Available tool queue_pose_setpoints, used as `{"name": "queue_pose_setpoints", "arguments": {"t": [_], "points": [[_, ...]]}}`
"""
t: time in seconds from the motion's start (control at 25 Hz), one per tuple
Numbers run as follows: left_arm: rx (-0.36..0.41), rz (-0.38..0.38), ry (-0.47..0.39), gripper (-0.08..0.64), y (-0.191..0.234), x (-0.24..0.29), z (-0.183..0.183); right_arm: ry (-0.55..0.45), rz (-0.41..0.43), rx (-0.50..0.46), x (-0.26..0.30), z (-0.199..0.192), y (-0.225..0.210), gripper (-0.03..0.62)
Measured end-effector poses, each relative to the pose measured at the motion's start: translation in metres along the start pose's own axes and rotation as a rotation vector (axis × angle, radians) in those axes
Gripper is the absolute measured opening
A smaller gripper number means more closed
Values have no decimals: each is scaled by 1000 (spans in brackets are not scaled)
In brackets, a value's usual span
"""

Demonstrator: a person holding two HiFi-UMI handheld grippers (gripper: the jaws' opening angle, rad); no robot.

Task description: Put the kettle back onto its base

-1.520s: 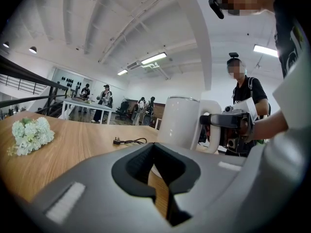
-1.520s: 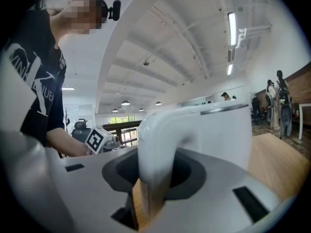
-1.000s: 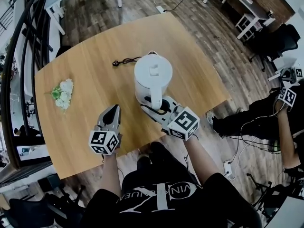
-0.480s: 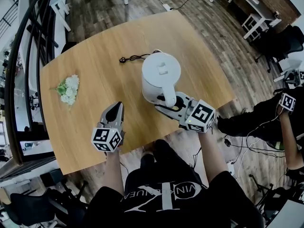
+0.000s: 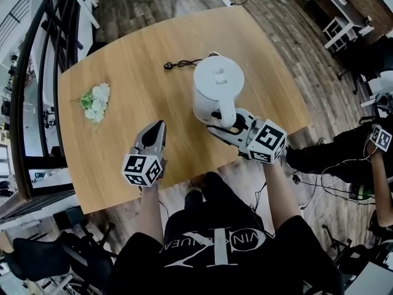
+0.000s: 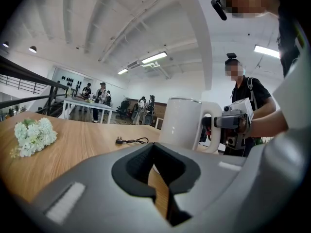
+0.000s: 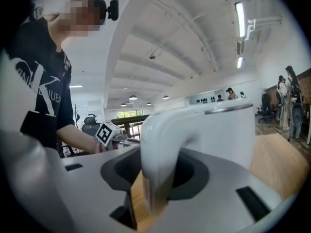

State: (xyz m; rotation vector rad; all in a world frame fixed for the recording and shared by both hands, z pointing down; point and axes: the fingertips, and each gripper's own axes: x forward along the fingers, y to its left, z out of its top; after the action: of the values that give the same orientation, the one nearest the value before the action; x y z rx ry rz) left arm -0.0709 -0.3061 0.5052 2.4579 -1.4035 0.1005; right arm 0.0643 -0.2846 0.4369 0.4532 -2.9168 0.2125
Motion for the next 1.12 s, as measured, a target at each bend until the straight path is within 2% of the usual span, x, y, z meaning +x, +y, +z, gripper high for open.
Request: {"name": "queue_pose_setpoints", "arguments": {"t": [0.2, 0.4, 0.44, 0.48, 0.56, 0.6, 0.64, 0.68, 0.8, 0.88, 1.04, 1.12], "points": [[-7, 4, 1, 11, -6, 0, 0, 9, -120, 0, 11, -11, -1, 127], [-4, 11, -3, 11, -8, -5, 5, -21, -151, 18, 9, -7, -3, 128], [12, -43, -4, 11, -15, -6, 8, -19, -145, 16, 7, -8, -3, 128], [43, -159, 1, 11, -30, -9, 11, -17, -131, 16, 6, -8, -2, 128], [117, -486, 48, 11, -72, -25, 13, -14, -85, 18, 7, -6, 2, 129], [135, -580, 78, 11, -82, -33, 12, -15, -64, 19, 9, -6, 5, 143], [138, -587, 92, 11, -80, -37, 13, -16, -51, 18, 9, -5, 6, 150], [127, -529, 80, 11, -69, -37, 16, -20, -47, 17, 9, -5, 7, 154], [40, -271, -26, 11, -22, -28, 28, -38, -62, 18, 8, -7, 6, 167], [22, -170, -60, 11, -7, -26, 31, -49, -83, 22, 6, -9, 5, 169], [41, -122, -71, 11, -8, -15, 31, -63, -131, 13, 7, -6, 5, 169], [35, -121, -75, 11, -13, -10, 31, -57, -93, 22, 7, -8, 9, 182]]}}
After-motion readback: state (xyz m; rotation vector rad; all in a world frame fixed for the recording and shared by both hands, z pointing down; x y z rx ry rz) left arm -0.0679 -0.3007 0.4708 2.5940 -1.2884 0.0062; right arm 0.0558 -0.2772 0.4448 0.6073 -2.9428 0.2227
